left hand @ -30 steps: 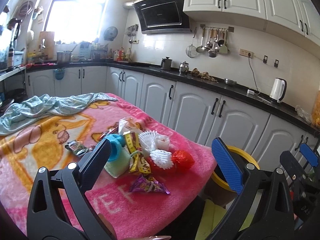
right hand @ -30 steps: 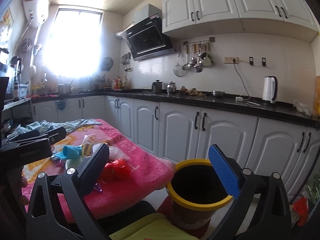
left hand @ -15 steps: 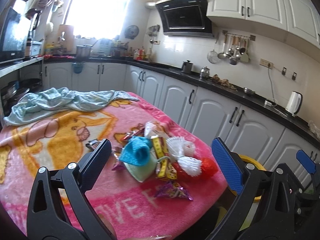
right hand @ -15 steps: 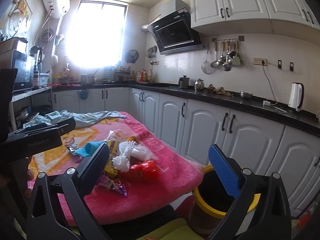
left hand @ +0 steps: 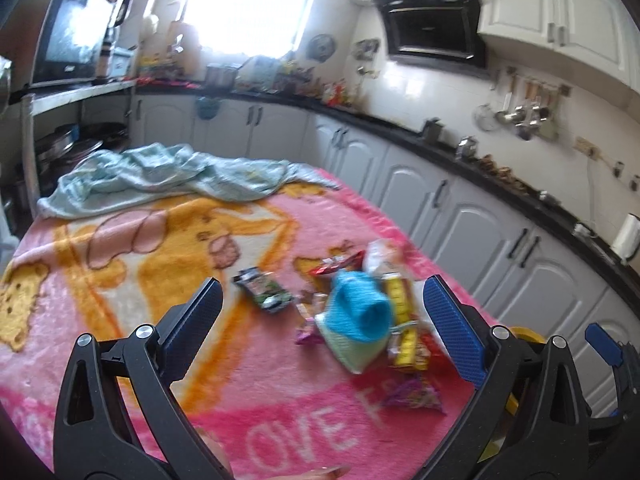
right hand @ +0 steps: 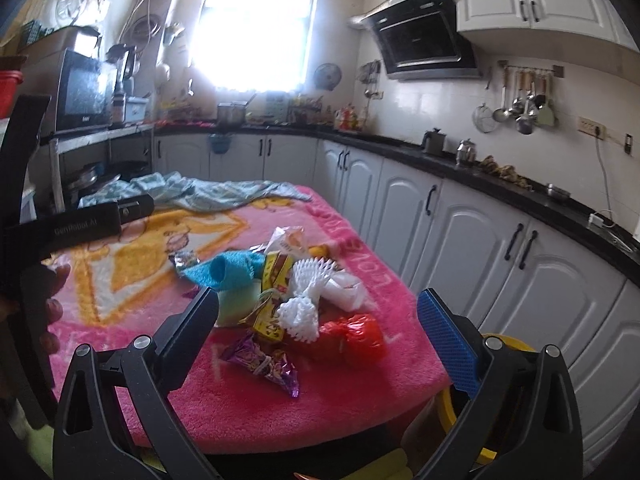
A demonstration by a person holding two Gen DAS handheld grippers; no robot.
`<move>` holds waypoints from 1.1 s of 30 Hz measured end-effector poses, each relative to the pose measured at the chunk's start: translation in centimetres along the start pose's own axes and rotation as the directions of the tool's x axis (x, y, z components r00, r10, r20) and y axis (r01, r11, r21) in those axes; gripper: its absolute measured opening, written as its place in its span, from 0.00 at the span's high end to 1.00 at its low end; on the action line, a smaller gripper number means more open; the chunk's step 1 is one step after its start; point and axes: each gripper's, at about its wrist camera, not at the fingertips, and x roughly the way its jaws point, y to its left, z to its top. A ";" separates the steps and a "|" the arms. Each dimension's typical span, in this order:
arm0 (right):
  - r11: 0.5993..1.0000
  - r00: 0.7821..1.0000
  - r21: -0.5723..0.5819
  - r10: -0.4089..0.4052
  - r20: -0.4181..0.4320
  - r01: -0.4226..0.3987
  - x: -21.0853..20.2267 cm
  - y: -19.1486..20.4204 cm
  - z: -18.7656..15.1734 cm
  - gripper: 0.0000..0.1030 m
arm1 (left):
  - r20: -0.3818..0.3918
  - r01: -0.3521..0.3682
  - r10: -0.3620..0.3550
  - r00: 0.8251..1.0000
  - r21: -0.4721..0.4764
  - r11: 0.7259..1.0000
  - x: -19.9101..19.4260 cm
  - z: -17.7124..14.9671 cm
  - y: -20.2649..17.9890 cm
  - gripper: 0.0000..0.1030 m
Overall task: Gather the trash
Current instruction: 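Close the left tool on the green snack bag while the right tool grasps the white foam net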
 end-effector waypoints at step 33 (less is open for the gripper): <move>0.990 0.962 0.026 0.140 -0.233 -0.138 11.4 -0.6 -1.5 0.32 | -0.431 -0.127 -0.026 0.902 -0.321 0.938 18.6 -1.2 9.0 0.33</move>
